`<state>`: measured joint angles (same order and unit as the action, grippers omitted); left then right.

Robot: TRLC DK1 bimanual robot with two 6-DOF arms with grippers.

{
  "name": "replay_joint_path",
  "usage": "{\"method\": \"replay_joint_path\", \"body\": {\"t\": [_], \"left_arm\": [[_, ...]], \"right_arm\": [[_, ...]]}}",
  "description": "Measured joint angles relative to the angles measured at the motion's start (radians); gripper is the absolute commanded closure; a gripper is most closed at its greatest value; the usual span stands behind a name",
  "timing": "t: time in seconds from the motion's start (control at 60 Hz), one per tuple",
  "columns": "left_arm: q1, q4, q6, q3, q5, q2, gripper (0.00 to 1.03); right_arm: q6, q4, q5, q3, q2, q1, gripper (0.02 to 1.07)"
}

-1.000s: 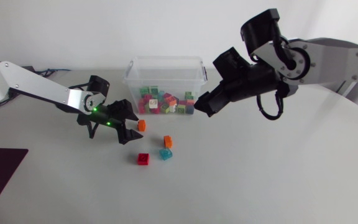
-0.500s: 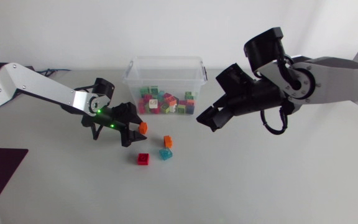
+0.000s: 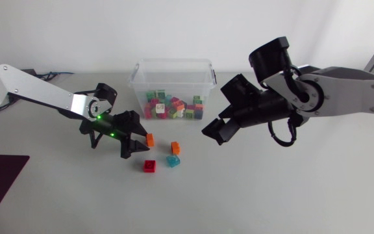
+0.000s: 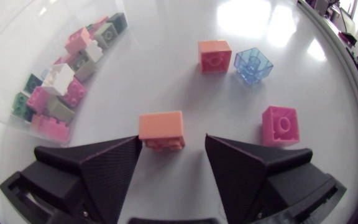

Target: Place the duplo bricks in the container

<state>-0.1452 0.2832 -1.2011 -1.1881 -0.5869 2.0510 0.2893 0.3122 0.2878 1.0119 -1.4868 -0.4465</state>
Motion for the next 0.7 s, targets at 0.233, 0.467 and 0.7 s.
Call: {"method": "replay_joint_path", "body": {"t": [0.233,0.467,0.7], "left_arm": [[-0.007,0.038,0.019,-0.073,0.0,0.019,0.43],[-0.009,0.147,0.023,-0.129,0.0,0.05,0.73],[-0.009,0.304,0.023,-0.185,0.005,0.063,0.74]], "right_arm": [[0.0,-0.002,0.0,-0.005,0.0,-0.011,0.06],[0.0,-0.002,0.0,-0.011,0.0,-0.022,0.06],[-0.001,-0.002,-0.01,-0.012,-0.001,-0.053,0.06]]}}
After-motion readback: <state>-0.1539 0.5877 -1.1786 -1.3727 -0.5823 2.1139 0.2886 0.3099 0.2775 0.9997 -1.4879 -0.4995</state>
